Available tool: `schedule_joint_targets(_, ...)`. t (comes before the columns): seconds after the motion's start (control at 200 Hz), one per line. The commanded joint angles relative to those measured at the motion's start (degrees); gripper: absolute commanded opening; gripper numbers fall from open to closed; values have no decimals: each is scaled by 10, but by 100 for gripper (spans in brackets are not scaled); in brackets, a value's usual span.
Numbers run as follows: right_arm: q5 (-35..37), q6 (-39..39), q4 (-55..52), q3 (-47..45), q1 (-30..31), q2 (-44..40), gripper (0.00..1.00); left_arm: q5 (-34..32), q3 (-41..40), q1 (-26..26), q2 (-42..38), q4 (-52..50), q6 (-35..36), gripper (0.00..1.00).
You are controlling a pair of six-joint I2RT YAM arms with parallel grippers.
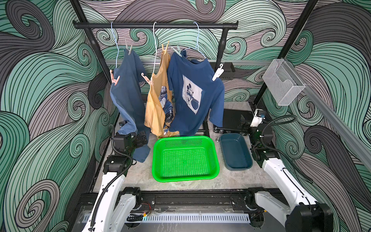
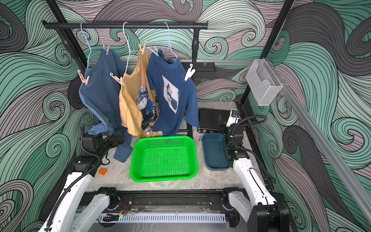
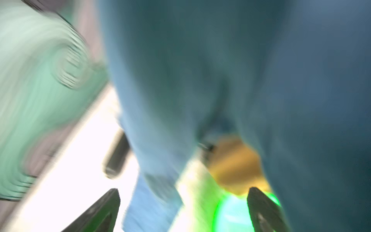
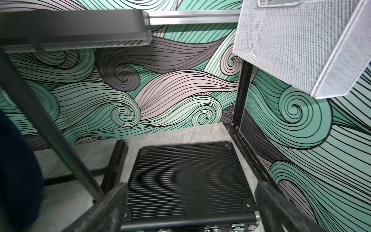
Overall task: Remove the clothespins securing t-shirts to the hanger
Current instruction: Pick up the hanger from the clothes rail.
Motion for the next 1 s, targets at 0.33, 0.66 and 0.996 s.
schedule_joint_targets(0.33, -45, 14, -217, 126, 76, -39, 99, 6, -74, -229, -98, -25, -116, 99)
schedule_joint_targets(0.66, -79, 16, -294, 184, 87, -47, 99, -64, -78, -415, -22, 50, -145, 99)
schedule_joint_targets(0.996, -90, -3, -445, 281, 90, -48, 99, -230, 133, -597, 158, -18, -104, 99)
